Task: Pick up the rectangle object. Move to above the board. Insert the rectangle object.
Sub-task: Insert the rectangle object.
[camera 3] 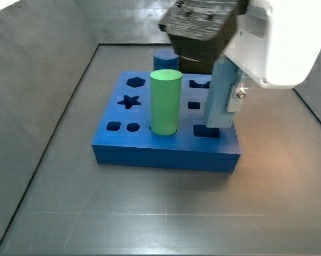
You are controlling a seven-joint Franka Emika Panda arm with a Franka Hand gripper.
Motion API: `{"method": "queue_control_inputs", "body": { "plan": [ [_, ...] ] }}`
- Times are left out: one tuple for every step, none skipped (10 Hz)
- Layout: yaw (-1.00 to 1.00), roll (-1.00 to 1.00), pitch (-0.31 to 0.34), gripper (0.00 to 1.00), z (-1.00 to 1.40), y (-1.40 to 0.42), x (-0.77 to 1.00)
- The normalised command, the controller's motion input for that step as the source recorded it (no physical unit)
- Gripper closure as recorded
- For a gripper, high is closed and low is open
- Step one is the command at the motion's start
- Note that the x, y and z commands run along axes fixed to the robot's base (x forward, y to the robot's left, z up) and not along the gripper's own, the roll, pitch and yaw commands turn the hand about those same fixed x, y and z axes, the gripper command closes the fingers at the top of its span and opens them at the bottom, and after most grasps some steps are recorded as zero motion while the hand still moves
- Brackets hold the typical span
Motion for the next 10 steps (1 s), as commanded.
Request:
{"method": "queue_control_inputs", "body": {
  "plan": [
    [-0.01,0.00,0.000,1.00,0.00,0.00,0.00],
    [-0.03,0.00,0.000,1.00,0.00,0.00,0.00],
    [-0.04,0.00,-0.014,1.00,-0.10,-0.01,0.00],
    [-0.14,0.07,-0.566,1.00,-0.57,-0.16,-0.12],
    [-0.15,0.04,-0.603,1.00,-0.35,-0.09,-0.24],
    [-0.05,0.00,-0.231,1.00,0.00,0.00,-0.11],
    [-0.05,0.00,0.000,1.00,0.00,0.00,-0.03],
    [-0.03,0.10,0.000,1.00,0.05,-0.07,0.00],
    [-0.14,0.51,-0.131,1.00,0.00,-0.19,-0.05],
    [-0.15,0.87,-0.226,1.00,0.06,-0.15,-0.17]
  ]
}}
